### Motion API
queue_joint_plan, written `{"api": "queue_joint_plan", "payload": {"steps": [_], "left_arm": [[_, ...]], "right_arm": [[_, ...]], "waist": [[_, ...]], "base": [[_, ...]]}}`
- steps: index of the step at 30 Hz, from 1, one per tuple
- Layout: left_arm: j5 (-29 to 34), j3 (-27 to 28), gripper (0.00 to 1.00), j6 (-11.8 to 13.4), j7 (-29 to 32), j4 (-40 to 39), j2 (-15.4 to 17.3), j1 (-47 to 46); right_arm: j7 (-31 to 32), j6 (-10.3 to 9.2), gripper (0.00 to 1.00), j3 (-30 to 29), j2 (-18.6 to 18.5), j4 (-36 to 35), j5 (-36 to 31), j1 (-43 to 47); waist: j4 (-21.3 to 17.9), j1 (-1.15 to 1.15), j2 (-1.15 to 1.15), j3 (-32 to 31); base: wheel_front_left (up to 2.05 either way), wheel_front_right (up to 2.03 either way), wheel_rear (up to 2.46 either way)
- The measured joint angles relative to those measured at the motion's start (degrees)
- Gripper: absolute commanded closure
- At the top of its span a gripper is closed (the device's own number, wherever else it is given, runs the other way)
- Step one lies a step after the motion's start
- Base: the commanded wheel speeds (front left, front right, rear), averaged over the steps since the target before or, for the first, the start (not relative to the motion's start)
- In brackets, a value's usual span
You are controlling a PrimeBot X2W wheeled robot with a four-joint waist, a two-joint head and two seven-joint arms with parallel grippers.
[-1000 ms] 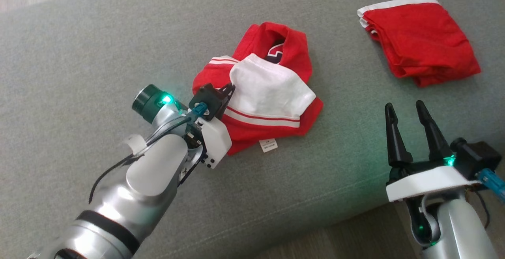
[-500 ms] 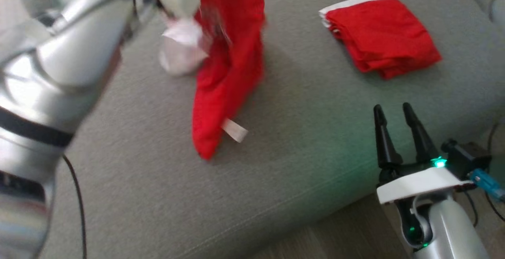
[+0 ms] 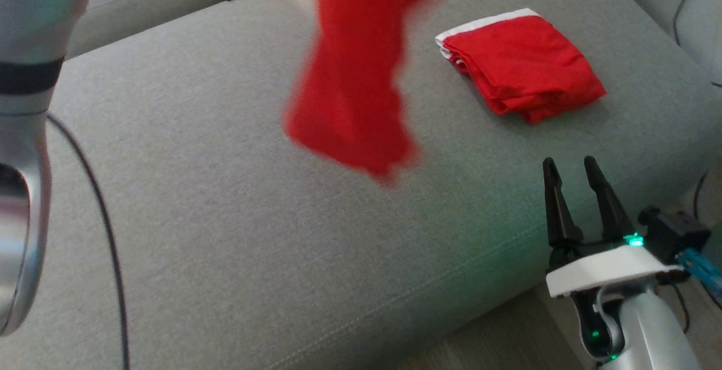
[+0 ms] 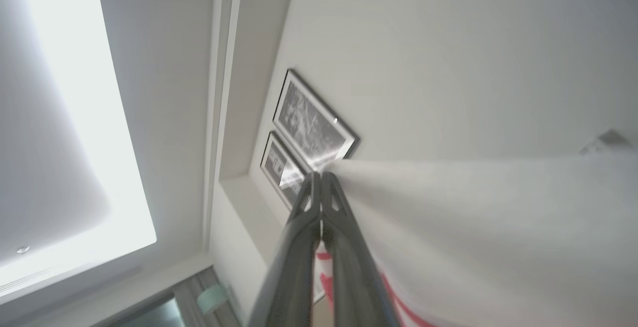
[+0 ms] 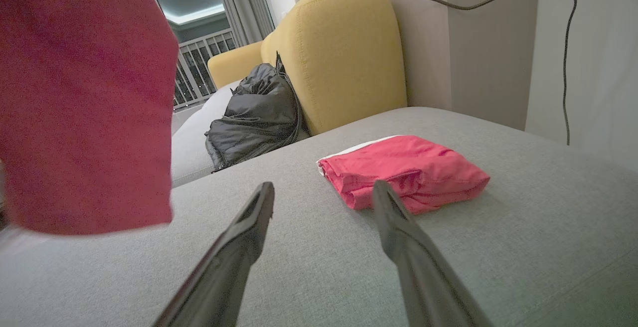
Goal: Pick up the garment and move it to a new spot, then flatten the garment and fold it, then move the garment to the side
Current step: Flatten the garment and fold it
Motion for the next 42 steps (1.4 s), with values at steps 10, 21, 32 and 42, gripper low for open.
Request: {"api": "queue_joint_plan", "payload": {"steps": [10, 21, 32, 42], "left_arm": [[-2.9, 0.0, 1.00, -0.1, 3.0, 26.8, 3.4, 15.7], [-7.4, 3.7, 0.00, 1.1, 1.0, 35.1, 9.3, 23.4], [-10.6, 7.8, 0.00, 4.3, 0.9, 19.2, 9.6, 34.8], [-13.7, 10.1, 0.00, 10.1, 0.6, -10.7, 4.7, 65.3]], "right_arm": [[0.0, 0.00, 0.00, -0.1, 0.0, -0.9, 0.2, 0.8], [0.0, 0.00, 0.00, 3.5, 0.0, 0.0, 3.1, -0.2], [1.6, 0.00, 0.00, 9.2, -0.1, 15.4, -2.1, -7.6], [11.3, 0.00, 0.00, -0.2, -0.4, 30.4, -11.3, -18.7]], "waist": [[1.9, 0.00, 0.00, 1.2], [3.7, 0.00, 0.00, 6.5], [8.4, 0.00, 0.00, 5.5], [16.3, 0.00, 0.00, 3.2]], "base": [[0.00, 0.00, 0.00], [0.00, 0.00, 0.00], [0.00, 0.00, 0.00], [0.00, 0.00, 0.00]]}}
